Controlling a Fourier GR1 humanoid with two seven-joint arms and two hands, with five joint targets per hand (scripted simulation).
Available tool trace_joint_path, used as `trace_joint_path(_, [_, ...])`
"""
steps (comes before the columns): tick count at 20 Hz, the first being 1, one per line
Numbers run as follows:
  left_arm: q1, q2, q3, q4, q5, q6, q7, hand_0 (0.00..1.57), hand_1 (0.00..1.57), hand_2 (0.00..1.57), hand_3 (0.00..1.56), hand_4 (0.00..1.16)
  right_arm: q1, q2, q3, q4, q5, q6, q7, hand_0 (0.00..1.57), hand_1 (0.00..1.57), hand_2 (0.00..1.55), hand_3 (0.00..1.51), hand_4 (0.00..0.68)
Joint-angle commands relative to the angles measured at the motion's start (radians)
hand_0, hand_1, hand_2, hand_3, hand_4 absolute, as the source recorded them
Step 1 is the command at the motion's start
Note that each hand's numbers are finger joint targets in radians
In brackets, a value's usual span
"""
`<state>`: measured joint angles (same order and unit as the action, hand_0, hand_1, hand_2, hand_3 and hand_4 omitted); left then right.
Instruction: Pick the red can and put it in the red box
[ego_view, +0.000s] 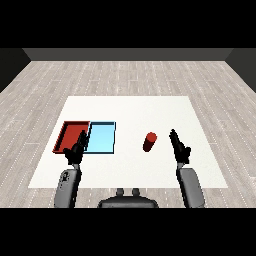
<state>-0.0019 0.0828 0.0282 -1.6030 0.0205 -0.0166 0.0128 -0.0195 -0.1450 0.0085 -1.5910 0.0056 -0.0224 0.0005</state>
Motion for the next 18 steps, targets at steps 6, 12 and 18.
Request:
trace_joint_path(6, [-0.009, -0.006, 0.004, 0.036, -0.060, 0.032, 0.006, 0.00, 0.00, 0.00, 0.00, 0.00, -0.043, 0.000, -0.073, 0.126, -0.024, 0.066, -0.031, 0.00, 0.00, 0.00, 0.00, 0.000])
trace_joint_path(12, [-0.059, -0.036, 0.044, 0.013, 0.001, 0.005, -0.322, 0.00, 0.00, 0.00, 0.00, 0.00, -0.027, -0.004, -0.122, 0.024, -0.214, 0.216, -0.207, 0.00, 0.00, 0.00, 0.00, 0.000])
trace_joint_path(18, [0.042, -0.012, 0.062, 0.023, 0.040, -0.051, -0.434, 0.00, 0.00, 0.00, 0.00, 0.00, 0.075, -0.016, -0.134, 0.091, -0.173, 0.279, -0.359, 0.00, 0.00, 0.00, 0.00, 0.000])
